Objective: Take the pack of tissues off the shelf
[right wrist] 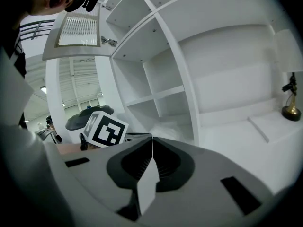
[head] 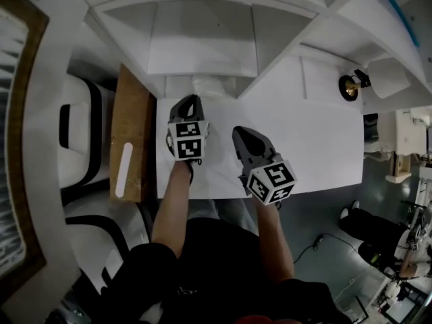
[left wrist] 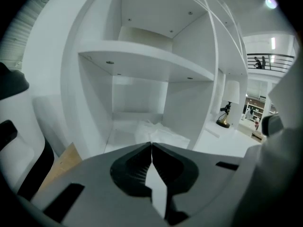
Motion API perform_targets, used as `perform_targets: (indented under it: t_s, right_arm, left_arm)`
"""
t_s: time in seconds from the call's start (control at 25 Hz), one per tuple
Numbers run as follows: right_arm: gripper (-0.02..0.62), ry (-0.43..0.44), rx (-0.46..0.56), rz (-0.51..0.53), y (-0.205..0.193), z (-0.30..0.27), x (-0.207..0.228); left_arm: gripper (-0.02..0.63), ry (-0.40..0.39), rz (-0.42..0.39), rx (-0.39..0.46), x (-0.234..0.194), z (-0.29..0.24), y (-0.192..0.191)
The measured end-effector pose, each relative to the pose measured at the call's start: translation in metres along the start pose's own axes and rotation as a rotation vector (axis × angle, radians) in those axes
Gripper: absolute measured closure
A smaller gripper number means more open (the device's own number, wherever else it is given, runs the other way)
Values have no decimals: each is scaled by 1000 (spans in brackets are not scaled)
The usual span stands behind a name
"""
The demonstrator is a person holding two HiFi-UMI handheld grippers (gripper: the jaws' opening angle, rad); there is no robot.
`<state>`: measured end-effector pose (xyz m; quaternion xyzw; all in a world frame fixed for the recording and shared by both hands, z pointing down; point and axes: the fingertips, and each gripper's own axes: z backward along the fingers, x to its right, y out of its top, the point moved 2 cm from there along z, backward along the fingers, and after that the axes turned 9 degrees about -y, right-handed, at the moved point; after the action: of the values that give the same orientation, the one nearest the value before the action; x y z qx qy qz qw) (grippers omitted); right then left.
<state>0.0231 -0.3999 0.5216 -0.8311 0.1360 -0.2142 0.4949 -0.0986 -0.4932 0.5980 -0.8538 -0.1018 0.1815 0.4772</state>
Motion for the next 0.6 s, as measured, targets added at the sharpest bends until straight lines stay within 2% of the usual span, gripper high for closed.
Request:
perform_targets:
  t_s: [0.4, 0.6]
  right_arm:
    - [575, 63, 88, -6, 26, 34, -7]
    - [575, 93, 134, -8, 39, 61, -9]
  left_arm:
    - [592, 97, 69, 94, 42, 87, 14]
    - [592, 110, 49, 152, 75, 132, 30]
